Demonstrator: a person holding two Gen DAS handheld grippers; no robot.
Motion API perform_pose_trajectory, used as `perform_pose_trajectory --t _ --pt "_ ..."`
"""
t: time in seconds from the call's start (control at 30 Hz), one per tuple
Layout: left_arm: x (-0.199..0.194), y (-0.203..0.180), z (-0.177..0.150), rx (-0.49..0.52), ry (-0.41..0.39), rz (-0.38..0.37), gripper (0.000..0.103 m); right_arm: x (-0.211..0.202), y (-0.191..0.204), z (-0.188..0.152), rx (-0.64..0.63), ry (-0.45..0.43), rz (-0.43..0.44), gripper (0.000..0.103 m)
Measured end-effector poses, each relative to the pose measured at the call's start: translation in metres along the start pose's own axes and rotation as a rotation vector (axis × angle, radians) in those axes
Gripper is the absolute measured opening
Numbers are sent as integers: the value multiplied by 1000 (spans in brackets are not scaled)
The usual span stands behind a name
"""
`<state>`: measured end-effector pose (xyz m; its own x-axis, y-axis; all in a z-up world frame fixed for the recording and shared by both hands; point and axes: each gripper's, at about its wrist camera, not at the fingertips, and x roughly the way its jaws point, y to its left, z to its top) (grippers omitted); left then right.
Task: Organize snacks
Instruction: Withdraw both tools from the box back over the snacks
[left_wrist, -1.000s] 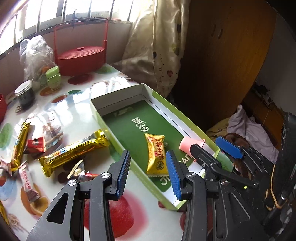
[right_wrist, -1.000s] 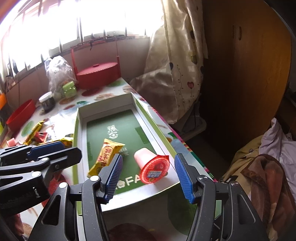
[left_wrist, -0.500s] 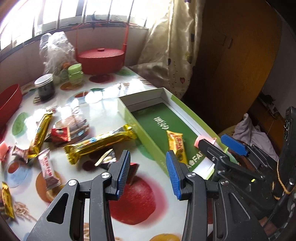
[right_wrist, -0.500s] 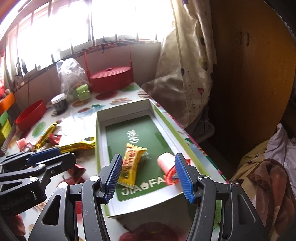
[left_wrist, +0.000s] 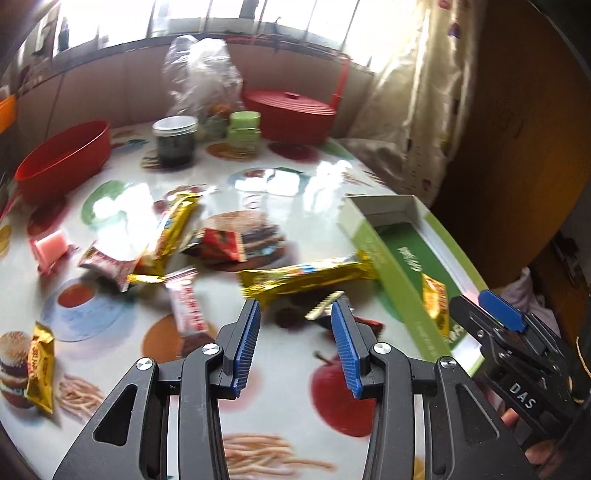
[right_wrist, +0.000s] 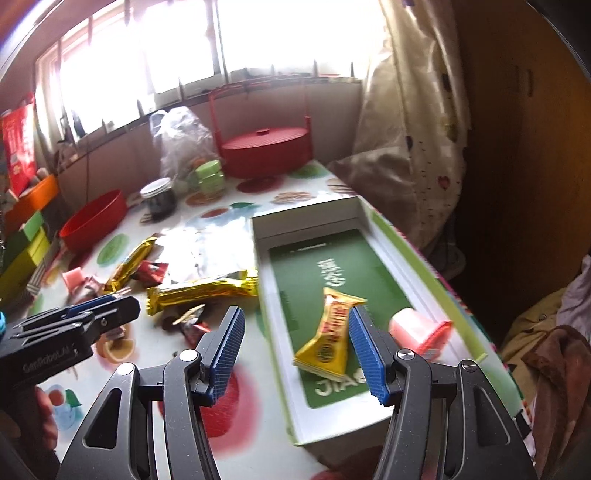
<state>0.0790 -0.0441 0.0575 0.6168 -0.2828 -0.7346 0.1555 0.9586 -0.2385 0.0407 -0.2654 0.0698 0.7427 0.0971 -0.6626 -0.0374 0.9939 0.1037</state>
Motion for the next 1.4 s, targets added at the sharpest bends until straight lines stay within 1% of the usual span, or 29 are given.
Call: perform_pose_trajectory --t 0.2,0.33,0.53,0.8,0.97,1.17,1.33,1.4 --pt "5 29 -3 -55 13 37 42 11 19 1 -45 23 35 59" --pt "7 46 -8 -85 29 59 42 22 38 0 -115 51 77 59" --pt "10 61 -12 -108 43 68 42 39 60 -3 -178 86 113 59" --pt "18 66 -11 -119 59 61 42 56 72 -6 -224 136 119 59" --pt "28 66 -9 -108 79 80 42 65 78 -9 -251 159 112 59" --pt "32 64 -6 -81 77 72 42 73 82 -11 -275 175 97 59" --pt "34 61 -5 -52 78 94 42 80 83 -13 -277 191 89 59" --pt "33 64 -5 -69 70 104 42 82 84 -14 -280 198 82 59"
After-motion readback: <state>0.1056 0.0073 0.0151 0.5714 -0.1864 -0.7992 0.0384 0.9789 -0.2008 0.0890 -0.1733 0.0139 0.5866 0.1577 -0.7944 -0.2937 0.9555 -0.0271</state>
